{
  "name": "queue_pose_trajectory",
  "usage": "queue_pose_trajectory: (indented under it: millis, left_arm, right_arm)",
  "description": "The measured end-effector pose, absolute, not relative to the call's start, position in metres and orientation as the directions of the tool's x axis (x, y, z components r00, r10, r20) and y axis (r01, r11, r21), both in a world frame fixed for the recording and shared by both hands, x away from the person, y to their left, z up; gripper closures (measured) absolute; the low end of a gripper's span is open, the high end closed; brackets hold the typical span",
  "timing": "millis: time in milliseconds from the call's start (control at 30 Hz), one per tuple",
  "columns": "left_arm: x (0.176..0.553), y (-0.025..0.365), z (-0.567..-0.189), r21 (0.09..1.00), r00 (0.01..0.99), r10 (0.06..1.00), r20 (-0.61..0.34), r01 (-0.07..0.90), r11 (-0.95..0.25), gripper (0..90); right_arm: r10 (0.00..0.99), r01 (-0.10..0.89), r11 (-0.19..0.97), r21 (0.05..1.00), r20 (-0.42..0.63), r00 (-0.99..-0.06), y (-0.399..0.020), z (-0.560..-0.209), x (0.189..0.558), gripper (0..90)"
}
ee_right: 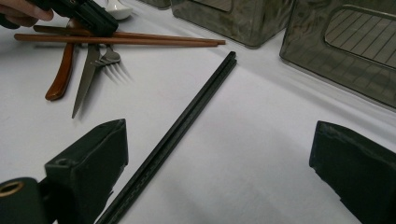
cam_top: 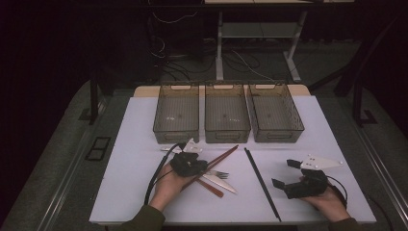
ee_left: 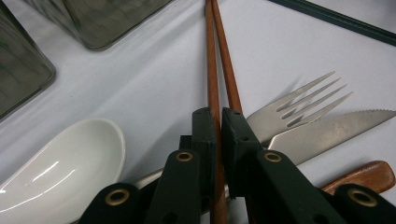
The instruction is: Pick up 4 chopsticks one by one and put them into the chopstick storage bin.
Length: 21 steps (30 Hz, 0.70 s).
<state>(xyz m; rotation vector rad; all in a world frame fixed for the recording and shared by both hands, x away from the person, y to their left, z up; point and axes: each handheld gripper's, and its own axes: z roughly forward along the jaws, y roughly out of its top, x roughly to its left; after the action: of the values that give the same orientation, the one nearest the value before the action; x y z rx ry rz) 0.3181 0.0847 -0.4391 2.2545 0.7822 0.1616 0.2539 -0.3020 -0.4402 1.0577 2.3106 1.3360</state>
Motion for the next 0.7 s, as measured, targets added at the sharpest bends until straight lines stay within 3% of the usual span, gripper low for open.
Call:
queue_pose_trajectory:
  millis: [700]
  left_arm:
    - [0.3153, 0.0895, -0.4293, 0.701, 0.817, 0.565, -0.115, 0.469, -0.537, 83.3]
  right_arm:
    - [0.706, 0.456, 0.306, 0.836, 0.122, -0.698, -0.3026, -0.4399, 0.2535, 4.0]
